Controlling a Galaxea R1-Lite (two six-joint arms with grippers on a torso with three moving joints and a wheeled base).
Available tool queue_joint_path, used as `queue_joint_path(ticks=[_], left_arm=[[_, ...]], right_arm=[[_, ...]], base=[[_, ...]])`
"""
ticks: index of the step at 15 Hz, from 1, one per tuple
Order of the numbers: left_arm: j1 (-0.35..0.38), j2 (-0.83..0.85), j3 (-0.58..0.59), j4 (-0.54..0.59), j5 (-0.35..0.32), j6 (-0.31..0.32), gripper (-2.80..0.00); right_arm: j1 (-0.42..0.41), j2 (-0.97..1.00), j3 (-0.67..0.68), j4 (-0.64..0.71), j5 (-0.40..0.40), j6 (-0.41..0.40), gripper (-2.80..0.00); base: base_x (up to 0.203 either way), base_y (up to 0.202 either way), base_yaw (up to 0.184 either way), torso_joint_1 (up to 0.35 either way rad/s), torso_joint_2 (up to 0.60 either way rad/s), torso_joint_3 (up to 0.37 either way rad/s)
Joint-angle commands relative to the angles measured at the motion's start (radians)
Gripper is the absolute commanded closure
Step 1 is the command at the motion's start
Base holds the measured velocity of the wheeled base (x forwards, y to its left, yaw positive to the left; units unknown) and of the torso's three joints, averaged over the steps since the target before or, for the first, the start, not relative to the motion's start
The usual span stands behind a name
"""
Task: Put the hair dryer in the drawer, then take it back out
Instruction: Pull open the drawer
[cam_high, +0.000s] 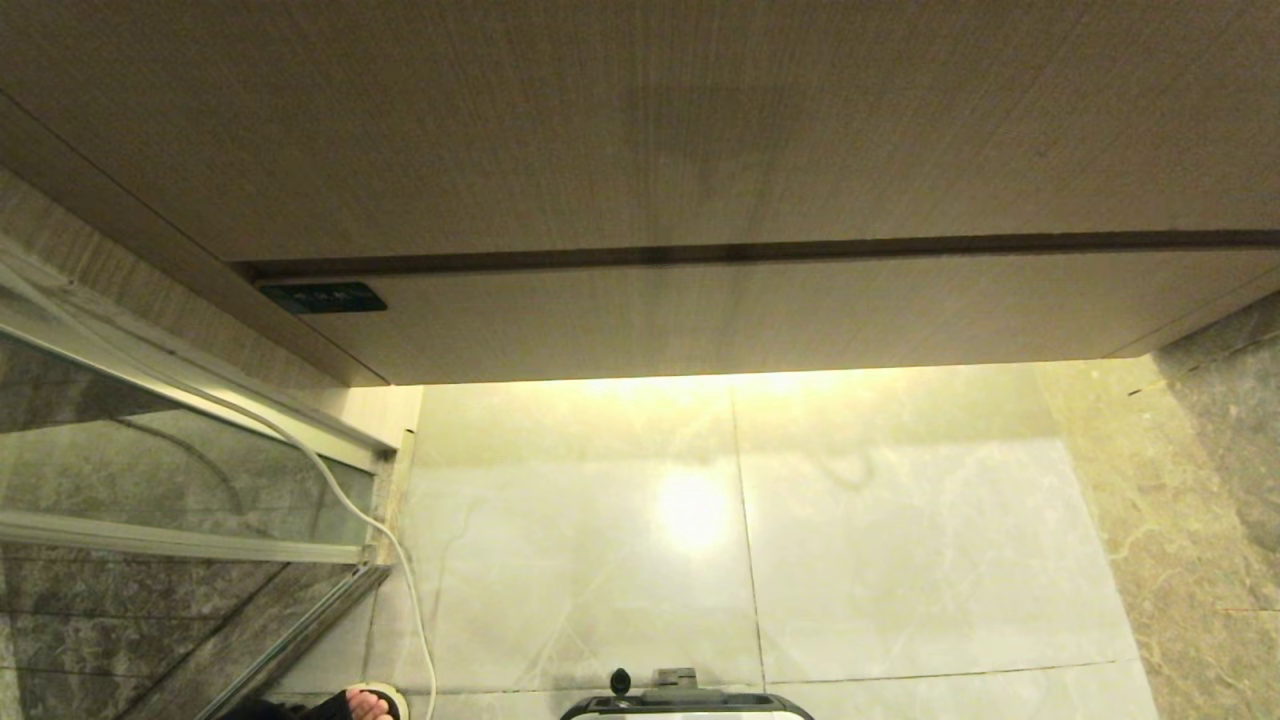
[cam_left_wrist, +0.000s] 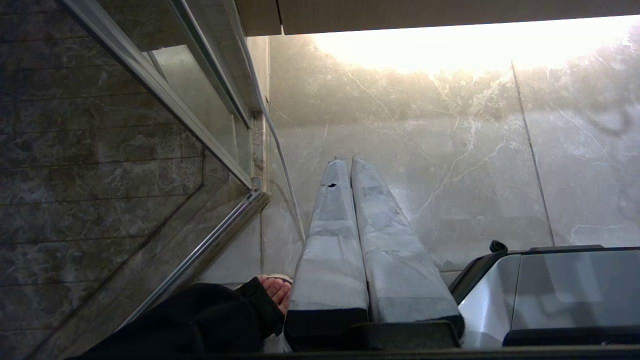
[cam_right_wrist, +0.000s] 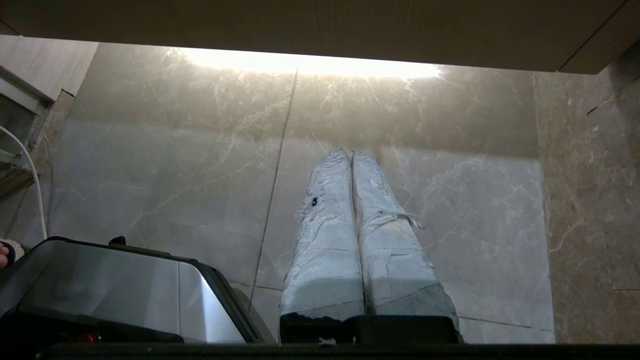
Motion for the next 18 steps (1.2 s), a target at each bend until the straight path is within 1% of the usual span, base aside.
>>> queue_joint_path(ticks=[1, 7, 8, 9, 10, 11, 12, 13, 15, 17, 18], left_arm=[[0.0, 0.0, 0.002, 0.0, -0.001, 0.0, 0.0], [0.0, 0.0, 0.002, 0.0, -0.001, 0.0, 0.0], [0.0, 0.0, 0.0, 0.0, -0.001, 0.0, 0.0], [0.0, 0.0, 0.002, 0.0, -0.001, 0.0, 0.0], [0.0, 0.0, 0.0, 0.0, -0.001, 0.0, 0.0], [0.0, 0.0, 0.002, 0.0, -0.001, 0.0, 0.0], [0.0, 0.0, 0.002, 0.0, -0.001, 0.0, 0.0], [0.0, 0.0, 0.002, 0.0, -0.001, 0.0, 0.0], [0.0, 0.0, 0.0, 0.0, -0.001, 0.0, 0.0], [0.0, 0.0, 0.001, 0.0, -0.001, 0.0, 0.0], [0.0, 0.0, 0.0, 0.0, -0.001, 0.0, 0.0]], right_arm=[[0.0, -0.039, 0.04, 0.001, 0.001, -0.001, 0.0], [0.0, -0.039, 0.038, 0.009, 0.0, -0.006, 0.0], [0.0, -0.039, 0.038, 0.001, 0.0, -0.017, 0.0], [0.0, -0.039, 0.028, -0.002, 0.004, -0.026, 0.0], [0.0, -0.039, -0.02, 0.018, 0.011, -0.03, 0.0], [0.0, -0.039, -0.109, 0.078, 0.021, -0.032, 0.0], [0.0, -0.039, -0.23, 0.148, 0.029, -0.032, 0.0], [0.0, -0.034, -0.393, 0.229, 0.036, -0.032, 0.0], [0.0, 0.048, -0.754, 0.417, 0.045, -0.026, 0.0], [0.0, 0.225, -1.163, 0.661, 0.06, 0.002, 0.0], [0.0, 0.323, -1.338, 0.784, 0.076, 0.014, 0.0]], base=[[0.0, 0.0, 0.0, 0.0, 0.0, 0.0], [0.0, 0.0, 0.0, 0.0, 0.0, 0.0], [0.0, 0.0, 0.0, 0.0, 0.0, 0.0], [0.0, 0.0, 0.0, 0.0, 0.0, 0.0], [0.0, 0.0, 0.0, 0.0, 0.0, 0.0], [0.0, 0.0, 0.0, 0.0, 0.0, 0.0], [0.0, 0.0, 0.0, 0.0, 0.0, 0.0], [0.0, 0.0, 0.0, 0.0, 0.0, 0.0], [0.0, 0.0, 0.0, 0.0, 0.0, 0.0], [0.0, 0.0, 0.0, 0.0, 0.0, 0.0], [0.0, 0.0, 0.0, 0.0, 0.0, 0.0]])
